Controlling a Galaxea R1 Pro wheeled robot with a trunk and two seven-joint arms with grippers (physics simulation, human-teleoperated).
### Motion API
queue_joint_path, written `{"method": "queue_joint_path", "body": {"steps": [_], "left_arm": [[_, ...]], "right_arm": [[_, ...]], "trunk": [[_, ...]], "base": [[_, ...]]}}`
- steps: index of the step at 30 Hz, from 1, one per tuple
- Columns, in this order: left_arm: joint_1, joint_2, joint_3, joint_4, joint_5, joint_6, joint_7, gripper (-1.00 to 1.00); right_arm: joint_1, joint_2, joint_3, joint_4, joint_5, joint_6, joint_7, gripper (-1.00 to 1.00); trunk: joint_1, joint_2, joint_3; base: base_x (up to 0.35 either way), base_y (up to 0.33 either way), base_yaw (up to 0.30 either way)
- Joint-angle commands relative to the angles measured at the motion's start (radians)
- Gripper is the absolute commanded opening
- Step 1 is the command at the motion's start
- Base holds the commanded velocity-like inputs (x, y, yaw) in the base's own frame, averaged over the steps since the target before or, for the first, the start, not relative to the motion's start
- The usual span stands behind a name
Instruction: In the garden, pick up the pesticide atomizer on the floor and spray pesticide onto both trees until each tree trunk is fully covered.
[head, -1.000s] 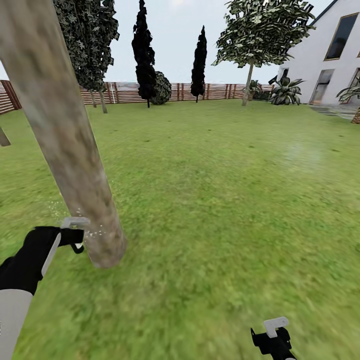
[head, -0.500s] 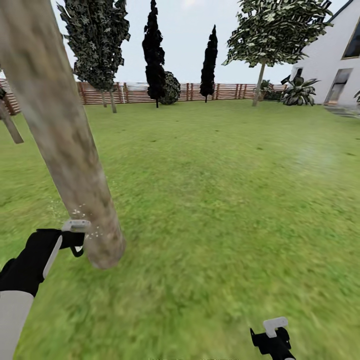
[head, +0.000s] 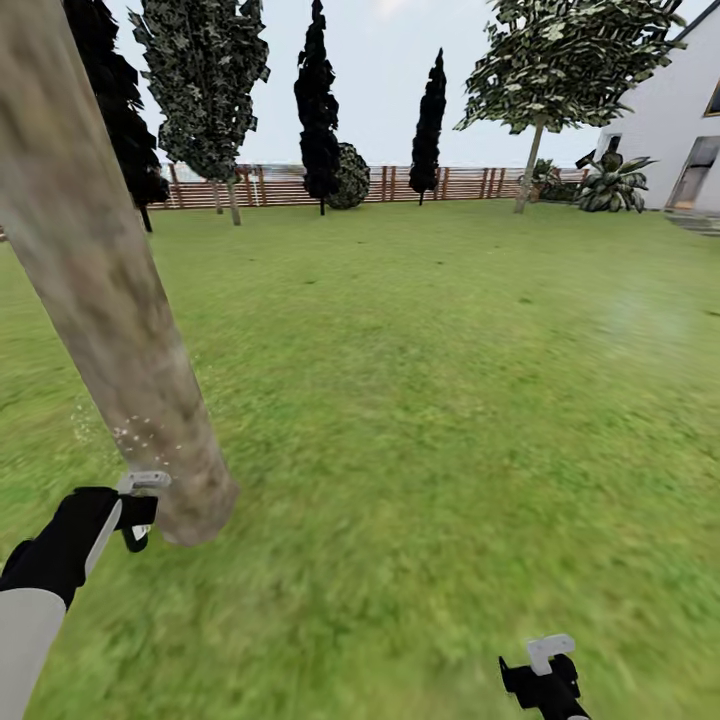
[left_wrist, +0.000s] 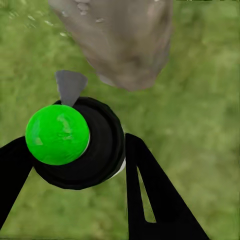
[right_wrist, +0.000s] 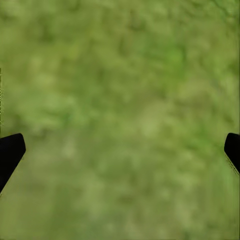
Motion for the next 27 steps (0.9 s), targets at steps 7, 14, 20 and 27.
{"method": "queue_joint_path", "body": {"steps": [7, 14, 20, 27], "left_arm": [[0.014, -0.006, 0.003, 0.008, -0.002, 0.001, -0.002, -1.00], [0.015, -0.016, 0.003, 0.007, 0.000, -0.001, -0.002, -1.00], [0.015, -0.016, 0.005, 0.007, 0.001, -0.034, 0.014, -1.00], [0.015, -0.015, 0.044, -0.007, 0.003, -0.035, 0.015, -1.00]], "right_arm": [[0.000, 0.001, 0.008, -0.001, -0.009, -0.002, -0.002, 1.00], [0.000, -0.001, 0.007, 0.001, -0.009, -0.002, -0.003, 1.00], [0.000, -0.002, 0.008, 0.001, -0.009, -0.002, -0.002, 1.00], [0.000, -0.002, 0.008, 0.001, -0.009, -0.002, -0.002, 1.00]], "trunk": [[0.000, 0.000, -0.004], [0.000, 0.000, -0.004], [0.000, 0.000, -0.004], [0.000, 0.000, -0.004]], "base": [[0.036, -0.071, 0.265], [0.000, -0.262, 0.053], [0.131, -0.237, 0.000], [0.142, -0.206, 0.000]]}}
